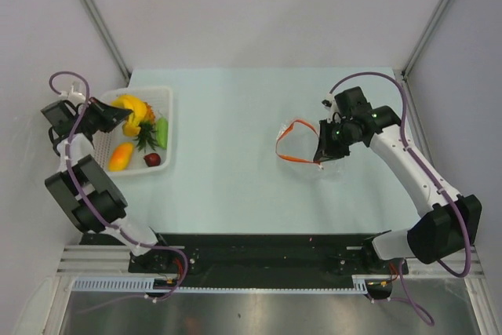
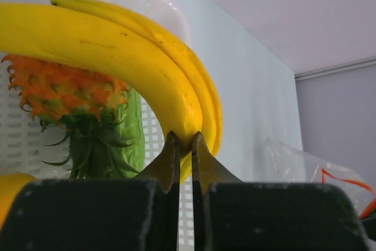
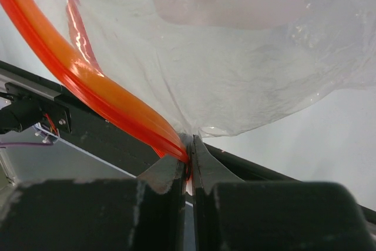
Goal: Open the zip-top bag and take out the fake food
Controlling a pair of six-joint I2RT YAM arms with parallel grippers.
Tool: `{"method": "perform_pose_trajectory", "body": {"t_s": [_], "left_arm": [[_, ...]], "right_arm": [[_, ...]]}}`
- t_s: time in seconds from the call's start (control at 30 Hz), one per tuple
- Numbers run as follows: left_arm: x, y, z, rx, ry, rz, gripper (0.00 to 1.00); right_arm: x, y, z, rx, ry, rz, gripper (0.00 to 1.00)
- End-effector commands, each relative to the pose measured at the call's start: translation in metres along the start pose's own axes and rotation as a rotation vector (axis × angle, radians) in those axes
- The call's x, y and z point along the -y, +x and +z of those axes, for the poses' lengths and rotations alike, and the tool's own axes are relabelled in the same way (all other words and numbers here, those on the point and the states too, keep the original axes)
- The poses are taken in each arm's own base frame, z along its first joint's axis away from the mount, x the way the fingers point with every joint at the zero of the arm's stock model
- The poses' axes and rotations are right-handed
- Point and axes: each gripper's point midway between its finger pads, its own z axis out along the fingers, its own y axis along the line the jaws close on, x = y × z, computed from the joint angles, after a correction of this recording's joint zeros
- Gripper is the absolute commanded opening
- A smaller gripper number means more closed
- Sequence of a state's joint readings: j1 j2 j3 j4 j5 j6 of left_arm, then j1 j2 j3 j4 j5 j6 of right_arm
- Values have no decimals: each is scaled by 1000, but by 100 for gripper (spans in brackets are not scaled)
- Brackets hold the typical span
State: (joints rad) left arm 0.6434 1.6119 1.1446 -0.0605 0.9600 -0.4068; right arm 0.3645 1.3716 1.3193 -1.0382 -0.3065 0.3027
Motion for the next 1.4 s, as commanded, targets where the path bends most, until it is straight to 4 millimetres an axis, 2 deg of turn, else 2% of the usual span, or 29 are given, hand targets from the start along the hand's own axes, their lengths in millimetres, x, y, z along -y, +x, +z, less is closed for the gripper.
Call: {"method": "perform_pose_trajectory", "body": {"t_s": [0.0,0.07,0.13,0.33,0.43,0.47,0.53,0.6,0.63,0.67,0.93,1.17,1.37], "left_arm": [[-8,-10,11,-16,80,-114,0],[-13,-12,9,2,81,-202,0],[-17,-18,8,41,90,-215,0],[-41,-26,8,45,-27,-279,2],[-50,-19,12,19,-41,-327,4],[-55,-13,14,-2,-55,-352,6],[-59,-15,14,-8,-71,-350,9],[-61,-14,12,-20,-97,-337,23],[-61,-17,11,-15,-102,-323,35],[-60,-18,9,-10,-112,-307,41],[-38,-34,-15,43,-220,-207,68],[-11,-38,-33,93,-288,-141,71],[23,-31,-33,120,-325,-70,71]], "right_arm": [[-14,-9,-7,24,-36,-15,8],[-14,-9,-6,23,-35,-12,8],[-14,-9,-6,22,-35,-6,8],[-16,-10,-6,32,-36,3,8],[-15,-10,-4,29,-36,12,8],[-16,-10,-4,31,-37,11,8],[-15,-11,-3,33,-35,14,8],[-16,-11,-2,30,-37,12,8],[-16,-11,-2,27,-37,14,8],[-16,-11,-1,24,-38,13,7],[-18,-11,4,10,-44,9,7],[-18,-11,6,6,-41,10,7],[-16,-11,6,10,-33,9,8]]}}
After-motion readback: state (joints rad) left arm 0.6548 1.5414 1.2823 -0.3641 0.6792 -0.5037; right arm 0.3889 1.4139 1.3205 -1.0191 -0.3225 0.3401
